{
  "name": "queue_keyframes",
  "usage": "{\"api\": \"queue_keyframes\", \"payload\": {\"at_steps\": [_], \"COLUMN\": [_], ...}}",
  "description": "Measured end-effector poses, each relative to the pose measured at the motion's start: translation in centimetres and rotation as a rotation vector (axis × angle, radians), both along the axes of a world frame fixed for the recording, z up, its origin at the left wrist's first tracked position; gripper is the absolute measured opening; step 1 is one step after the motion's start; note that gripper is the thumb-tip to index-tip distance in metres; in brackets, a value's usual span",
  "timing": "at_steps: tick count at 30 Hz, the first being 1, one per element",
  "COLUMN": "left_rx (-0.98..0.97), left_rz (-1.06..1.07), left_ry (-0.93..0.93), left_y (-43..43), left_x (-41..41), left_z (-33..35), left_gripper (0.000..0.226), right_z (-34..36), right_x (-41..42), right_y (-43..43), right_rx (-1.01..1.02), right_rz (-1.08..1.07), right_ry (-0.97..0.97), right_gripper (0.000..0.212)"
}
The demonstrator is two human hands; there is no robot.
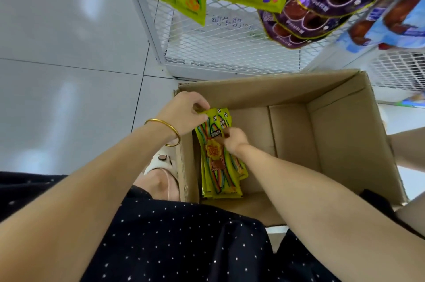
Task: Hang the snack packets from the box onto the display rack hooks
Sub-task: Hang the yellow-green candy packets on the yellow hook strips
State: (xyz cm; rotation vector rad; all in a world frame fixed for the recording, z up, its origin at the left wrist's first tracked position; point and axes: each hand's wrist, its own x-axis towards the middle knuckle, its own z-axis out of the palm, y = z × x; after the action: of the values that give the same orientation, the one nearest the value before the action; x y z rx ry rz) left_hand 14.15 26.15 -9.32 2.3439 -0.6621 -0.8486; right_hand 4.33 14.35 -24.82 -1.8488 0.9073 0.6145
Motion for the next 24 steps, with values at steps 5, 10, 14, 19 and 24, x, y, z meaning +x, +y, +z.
{"api": "queue_keyframes", "payload": {"at_steps": [5,10,14,19,24], "left_rx": [0.008,-0.05,-0.176,-0.234,-0.331], "left_rz": [0.019,-0.043,-0.109,-0.187,-0.131], "left_ry": [-0.04,-0.076,-0.147,-0.245,-0.374], "left_y": [-0.2,-2.0,-4.4,-5.7,-5.6], "left_x": [0.6,0.7,0.0,-0.4,-0.2], "left_z": [-0.4,1.1,4.8,11.3,20.4], "left_gripper": [0.038,0.032,0.02,0.021,0.021], "right_z": [4.4,9.8,15.1,22.9,31.3], "right_x": [-0.9,-1.6,-1.9,-2.2,-1.8], "right_y": [-3.3,-7.1,-8.5,-8.5,-7.7], "right_rx": [0.347,0.432,0.329,0.133,-0.354], "right_rz": [-0.111,-0.072,-0.051,-0.127,-0.036], "right_ry": [-0.098,-0.226,-0.415,-0.867,-1.168], "right_gripper": [0.012,0.013,0.008,0.017,0.025]}}
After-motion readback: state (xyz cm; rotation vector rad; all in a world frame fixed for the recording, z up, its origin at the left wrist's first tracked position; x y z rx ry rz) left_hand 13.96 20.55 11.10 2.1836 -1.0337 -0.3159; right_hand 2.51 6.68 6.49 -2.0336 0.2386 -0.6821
